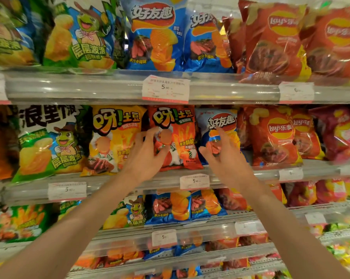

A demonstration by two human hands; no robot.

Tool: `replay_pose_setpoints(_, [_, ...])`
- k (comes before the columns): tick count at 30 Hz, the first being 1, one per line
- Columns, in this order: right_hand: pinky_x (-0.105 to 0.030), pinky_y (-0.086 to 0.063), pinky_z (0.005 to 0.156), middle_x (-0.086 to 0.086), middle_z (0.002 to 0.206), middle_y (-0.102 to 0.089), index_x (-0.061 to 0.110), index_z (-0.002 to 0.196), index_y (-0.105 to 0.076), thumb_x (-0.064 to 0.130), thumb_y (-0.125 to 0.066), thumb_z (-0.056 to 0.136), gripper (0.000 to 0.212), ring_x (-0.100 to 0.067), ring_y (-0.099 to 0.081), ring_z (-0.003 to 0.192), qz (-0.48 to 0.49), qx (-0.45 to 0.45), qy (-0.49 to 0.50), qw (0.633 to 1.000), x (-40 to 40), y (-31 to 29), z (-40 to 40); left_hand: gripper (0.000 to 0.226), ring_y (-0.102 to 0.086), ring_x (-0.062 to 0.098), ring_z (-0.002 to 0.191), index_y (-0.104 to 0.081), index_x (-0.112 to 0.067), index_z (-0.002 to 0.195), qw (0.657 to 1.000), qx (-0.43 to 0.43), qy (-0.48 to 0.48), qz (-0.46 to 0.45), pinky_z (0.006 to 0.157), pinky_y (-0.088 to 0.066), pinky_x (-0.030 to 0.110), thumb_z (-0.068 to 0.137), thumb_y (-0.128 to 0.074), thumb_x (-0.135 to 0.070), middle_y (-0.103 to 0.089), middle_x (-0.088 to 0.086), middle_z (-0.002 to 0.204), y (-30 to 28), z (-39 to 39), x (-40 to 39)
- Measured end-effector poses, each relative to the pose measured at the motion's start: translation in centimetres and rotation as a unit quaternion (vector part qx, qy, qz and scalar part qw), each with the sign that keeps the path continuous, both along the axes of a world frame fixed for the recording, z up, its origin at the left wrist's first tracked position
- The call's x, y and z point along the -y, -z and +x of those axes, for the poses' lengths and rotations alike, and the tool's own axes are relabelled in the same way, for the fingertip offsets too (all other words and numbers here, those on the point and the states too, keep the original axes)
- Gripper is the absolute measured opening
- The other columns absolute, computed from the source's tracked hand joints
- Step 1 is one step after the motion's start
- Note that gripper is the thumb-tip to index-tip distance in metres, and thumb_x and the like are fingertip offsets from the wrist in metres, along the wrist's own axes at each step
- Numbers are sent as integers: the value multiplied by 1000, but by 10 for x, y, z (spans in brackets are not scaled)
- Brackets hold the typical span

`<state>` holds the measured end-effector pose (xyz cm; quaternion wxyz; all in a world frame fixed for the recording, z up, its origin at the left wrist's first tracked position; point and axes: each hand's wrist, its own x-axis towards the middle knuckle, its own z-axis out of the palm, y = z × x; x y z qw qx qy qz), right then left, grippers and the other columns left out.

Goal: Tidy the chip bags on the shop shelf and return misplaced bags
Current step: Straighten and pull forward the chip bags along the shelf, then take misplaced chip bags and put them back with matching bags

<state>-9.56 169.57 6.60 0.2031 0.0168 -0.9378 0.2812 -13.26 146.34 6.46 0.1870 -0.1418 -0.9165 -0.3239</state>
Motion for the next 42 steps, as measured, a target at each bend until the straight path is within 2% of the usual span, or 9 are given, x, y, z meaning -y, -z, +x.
replay_pose_setpoints(3, [-25,-40,56,-1,82,-67,13,142,-39,55,-48,98,60,-13,-57,69,8,27,-11,1000,10,-6,-32,66,-47,36,129,-19,-29,154,999,47,3,7,101,-41,40,98,-52,-43,-34,13,148,-4,-13,-7])
replay_pose_setpoints(6, [-29,-43,63,-1,93,-68,17,115,-52,56,-49,97,44,-13,-57,69,-86,77,-53,992,19,-2,-55,66,-57,34,117,-18,-31,152,997,70,-3,40,93,-48,41,97,-52,-45,-48,11,139,0,-28,-10])
replay_pose_setpoints(11, [-22,-40,56,8,82,-63,15,129,-52,43,-55,100,41,-8,-57,67,-199,80,-71,974,28,2,-64,65,-62,24,110,-25,-31,149,994,52,-2,98,87,-50,36,95,-60,-40,-59,3,126,5,-30,-15])
replay_pose_setpoints(16, [-33,-55,86,-3,111,-68,19,137,-52,47,-62,95,51,-18,-66,100,-235,50,-67,968,20,-18,-62,66,-57,15,118,-32,-35,147,986,12,15,163,100,-48,37,90,-63,-50,-58,-4,128,-5,-26,-16])
replay_pose_setpoints(21, [-7,-42,52,7,84,-67,20,114,-64,39,-62,97,25,5,-62,67,-265,20,-98,959,13,-32,-31,64,-54,5,116,-34,-43,144,980,-6,43,195,101,-48,36,89,-64,-52,-55,-11,132,-11,-7,-19])
replay_pose_setpoints(26, [-7,-46,58,11,93,-72,28,114,-65,41,-65,94,24,9,-66,76,-314,13,-113,943,2,-21,-3,66,-56,9,116,-31,-53,144,974,-8,55,218,99,-51,42,86,-62,-63,-47,-16,140,-2,23,-26])
replay_pose_setpoints(32, [-8,-49,63,6,103,-72,30,109,-68,39,-66,92,19,-1,-67,90,-344,28,-155,926,-2,2,16,65,-54,2,109,-31,-52,145,973,2,30,230,96,-51,41,88,-61,-58,-47,-17,126,17,57,-25])
replay_pose_setpoints(36, [-5,-46,62,14,94,-69,35,105,-65,42,-66,92,15,11,-63,79,-339,51,-167,925,10,14,23,67,-39,-19,119,-29,-50,148,973,7,18,229,101,-44,27,88,-58,-57,-38,-27,134,20,81,-13])
replay_pose_setpoints(42, [-9,-47,64,21,99,-69,43,100,-63,50,-64,90,12,13,-63,83,-324,73,-156,930,45,12,51,69,-40,-25,109,-30,-53,146,974,-1,17,227,86,-39,3,82,-54,-65,-37,-32,131,18,110,20])
